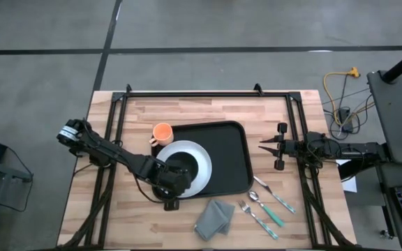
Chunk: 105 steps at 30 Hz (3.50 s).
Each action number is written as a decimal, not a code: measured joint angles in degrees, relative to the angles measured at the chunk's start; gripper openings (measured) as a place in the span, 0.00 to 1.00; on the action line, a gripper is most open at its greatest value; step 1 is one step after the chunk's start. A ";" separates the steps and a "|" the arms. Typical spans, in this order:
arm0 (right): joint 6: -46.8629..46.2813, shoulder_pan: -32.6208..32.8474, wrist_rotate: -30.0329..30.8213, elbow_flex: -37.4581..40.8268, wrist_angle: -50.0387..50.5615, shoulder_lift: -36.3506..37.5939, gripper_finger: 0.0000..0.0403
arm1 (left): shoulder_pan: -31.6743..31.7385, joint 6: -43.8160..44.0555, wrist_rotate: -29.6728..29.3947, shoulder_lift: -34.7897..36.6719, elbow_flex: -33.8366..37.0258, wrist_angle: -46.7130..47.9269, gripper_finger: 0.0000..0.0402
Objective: Set up tray
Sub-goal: Put the gray napkin on the black serving tray to the right of the white plate
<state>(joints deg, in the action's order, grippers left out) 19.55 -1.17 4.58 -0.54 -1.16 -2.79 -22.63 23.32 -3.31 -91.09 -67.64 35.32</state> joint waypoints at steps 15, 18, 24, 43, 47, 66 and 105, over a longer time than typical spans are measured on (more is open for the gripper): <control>0.01 0.01 0.00 0.00 0.02 0.00 0.17 | -10.44 -7.53 0.01 1.27 1.18 -10.40 0.05; 0.04 0.02 0.00 0.00 0.02 0.00 0.17 | -12.64 -8.52 0.02 1.38 1.29 -11.73 0.05; 0.01 0.01 0.00 0.00 0.02 0.00 0.17 | -15.66 -9.82 0.01 1.52 2.60 -13.33 0.05; 0.04 0.00 0.00 0.00 0.02 0.00 0.17 | -19.48 -15.35 0.17 30.85 45.23 -56.76 0.05; 0.01 0.00 0.00 0.00 0.02 0.00 0.17 | -19.48 -15.33 0.19 39.23 54.93 -66.31 0.05; 0.01 0.02 0.00 -0.02 0.02 0.00 0.17 | -19.44 -16.26 -0.03 61.20 64.92 -56.75 0.05; 0.10 0.02 0.00 -0.02 0.02 0.00 0.17 | -19.44 -21.14 10.43 78.98 67.06 -60.91 0.05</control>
<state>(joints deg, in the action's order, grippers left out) 19.65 -1.15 4.58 -0.56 -1.15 -2.79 -42.06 2.18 7.12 -12.11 -0.58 -25.59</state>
